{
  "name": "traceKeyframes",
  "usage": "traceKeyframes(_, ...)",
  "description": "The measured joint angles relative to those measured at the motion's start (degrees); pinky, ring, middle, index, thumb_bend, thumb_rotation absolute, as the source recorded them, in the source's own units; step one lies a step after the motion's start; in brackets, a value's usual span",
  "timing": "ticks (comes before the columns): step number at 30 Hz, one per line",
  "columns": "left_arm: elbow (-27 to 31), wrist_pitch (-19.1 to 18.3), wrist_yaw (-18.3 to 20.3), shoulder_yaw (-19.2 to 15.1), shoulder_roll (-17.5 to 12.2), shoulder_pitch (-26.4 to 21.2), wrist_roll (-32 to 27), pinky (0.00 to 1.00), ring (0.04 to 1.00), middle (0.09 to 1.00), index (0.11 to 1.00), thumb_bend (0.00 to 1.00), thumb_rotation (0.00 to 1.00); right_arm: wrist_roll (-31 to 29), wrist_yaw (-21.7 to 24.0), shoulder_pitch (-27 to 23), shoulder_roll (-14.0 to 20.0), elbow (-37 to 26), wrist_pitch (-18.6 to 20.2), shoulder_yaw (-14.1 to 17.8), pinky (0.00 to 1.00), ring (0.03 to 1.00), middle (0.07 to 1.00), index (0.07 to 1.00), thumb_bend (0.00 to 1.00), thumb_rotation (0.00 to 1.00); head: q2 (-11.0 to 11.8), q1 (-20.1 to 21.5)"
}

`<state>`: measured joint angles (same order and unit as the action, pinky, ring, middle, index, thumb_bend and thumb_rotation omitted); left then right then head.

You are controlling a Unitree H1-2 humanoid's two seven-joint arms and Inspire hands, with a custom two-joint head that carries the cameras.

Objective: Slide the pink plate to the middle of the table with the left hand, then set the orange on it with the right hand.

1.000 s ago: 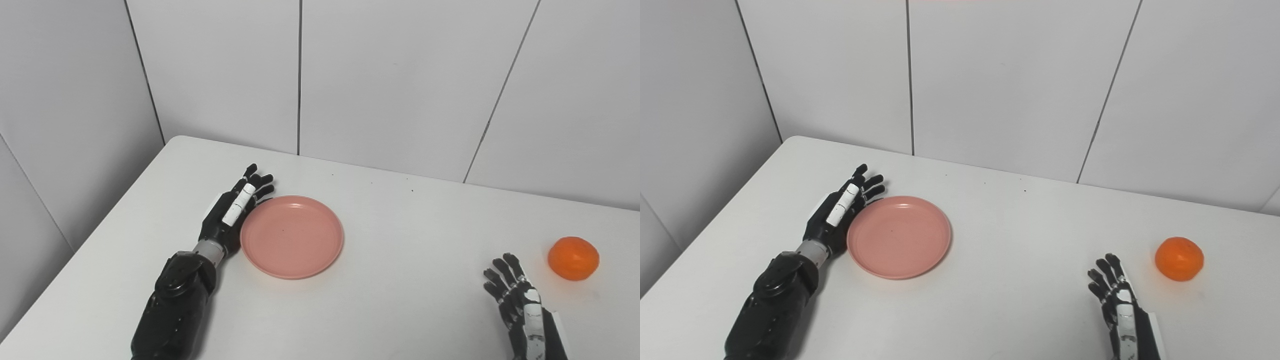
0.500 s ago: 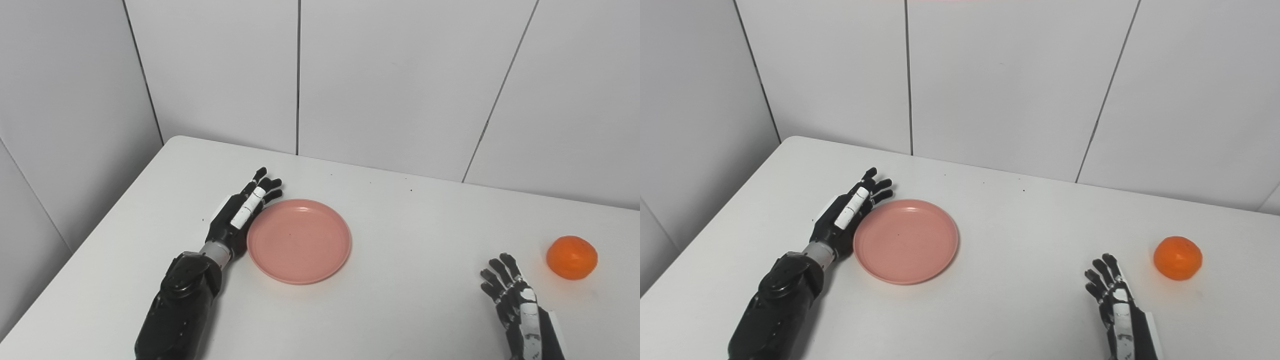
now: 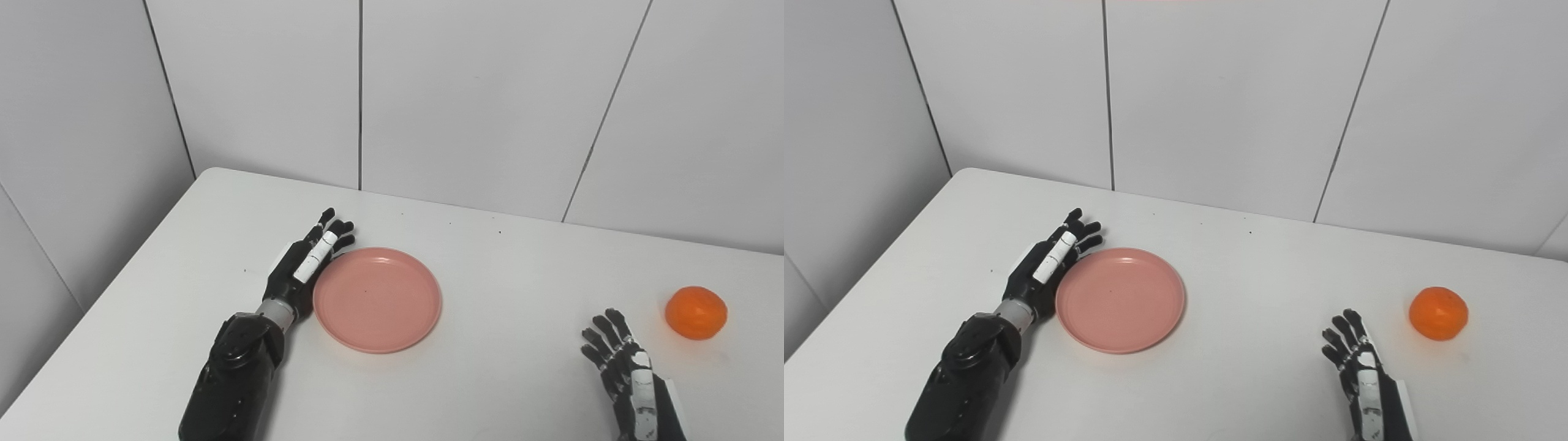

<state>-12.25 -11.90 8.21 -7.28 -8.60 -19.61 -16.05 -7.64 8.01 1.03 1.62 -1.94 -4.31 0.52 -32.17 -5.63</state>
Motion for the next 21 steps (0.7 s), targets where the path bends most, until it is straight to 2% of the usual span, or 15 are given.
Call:
traceKeyframes(4, 0.1, -0.3, -0.6, 0.4, 0.2, 0.0, 0.6, 0.82, 0.881, 0.881, 0.963, 0.92, 0.65, 0.2, 0.0, 0.0, 0.0, 0.0, 0.0, -0.2, 0.89, 0.885, 0.921, 0.932, 0.83, 1.00, -0.1, 0.1)
traceKeyframes(10, 0.1, -0.5, -1.2, 0.9, 1.0, 0.0, 2.0, 0.81, 0.882, 0.876, 0.963, 0.93, 0.66, 0.3, 0.0, 0.0, 0.0, 0.0, 0.0, -0.2, 0.88, 0.879, 0.914, 0.930, 0.84, 1.00, -0.3, 0.6)
traceKeyframes(21, 0.4, -0.8, -1.3, 1.2, 1.8, 0.0, 2.7, 0.83, 0.884, 0.874, 0.973, 0.89, 0.65, 0.7, -0.9, 0.3, -0.4, -0.3, 0.2, -0.5, 0.88, 0.872, 0.909, 0.921, 0.85, 0.99, -0.8, 2.5)
